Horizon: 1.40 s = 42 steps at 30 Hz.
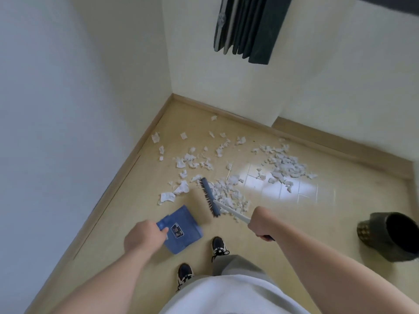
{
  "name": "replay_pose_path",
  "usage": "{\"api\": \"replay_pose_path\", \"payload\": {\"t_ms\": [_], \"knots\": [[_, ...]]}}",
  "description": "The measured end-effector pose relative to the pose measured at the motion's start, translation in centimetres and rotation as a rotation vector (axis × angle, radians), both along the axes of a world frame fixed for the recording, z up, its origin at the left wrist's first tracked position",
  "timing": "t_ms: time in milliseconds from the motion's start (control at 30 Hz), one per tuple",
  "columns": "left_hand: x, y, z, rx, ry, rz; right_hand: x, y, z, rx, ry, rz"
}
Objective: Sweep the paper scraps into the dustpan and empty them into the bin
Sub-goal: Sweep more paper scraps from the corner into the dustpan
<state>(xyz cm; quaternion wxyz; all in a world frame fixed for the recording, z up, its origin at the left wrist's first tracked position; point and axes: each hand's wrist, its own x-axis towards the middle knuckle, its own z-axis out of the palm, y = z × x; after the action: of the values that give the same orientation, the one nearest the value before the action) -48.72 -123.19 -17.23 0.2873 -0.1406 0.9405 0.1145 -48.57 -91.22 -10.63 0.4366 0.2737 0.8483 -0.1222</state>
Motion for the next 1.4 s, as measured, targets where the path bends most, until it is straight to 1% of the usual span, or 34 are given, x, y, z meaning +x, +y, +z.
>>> {"api": "replay_pose_path", "payload": {"t_ms": [133,433,600,767,933,1100,1233,1400], "knots": [[-0.7,1.3,-0.2,0.029,-0.007,-0.017,3.0,-0.2,0.5,0.019,0.068,-0.044],[-2.2,5.5,-1.3,0.043,-0.030,-0.093,6.5,3.0,-0.4,0.050,0.073,-0.169],[-3.9,8.7,-1.4,0.004,-0.027,-0.100,5.0,6.9,-1.3,0.087,0.049,-0.168],[-5.6,11.6,-1.8,-0.014,-0.020,-0.025,0.5,12.1,-3.1,0.078,0.019,-0.135],[-7.4,15.2,-2.2,-0.037,-0.032,0.052,-5.0,17.0,-4.3,0.081,-0.025,-0.031],[-9.7,17.4,-2.7,-0.054,-0.026,0.099,-9.7,19.8,-5.9,0.089,-0.084,0.131],[-10.7,17.7,-3.8,-0.064,-0.032,0.144,-11.5,20.2,-7.1,0.076,-0.071,0.317],[-9.1,18.1,-5.0,-0.024,-0.036,0.223,-11.8,19.7,-7.7,0.072,-0.045,0.500]]}}
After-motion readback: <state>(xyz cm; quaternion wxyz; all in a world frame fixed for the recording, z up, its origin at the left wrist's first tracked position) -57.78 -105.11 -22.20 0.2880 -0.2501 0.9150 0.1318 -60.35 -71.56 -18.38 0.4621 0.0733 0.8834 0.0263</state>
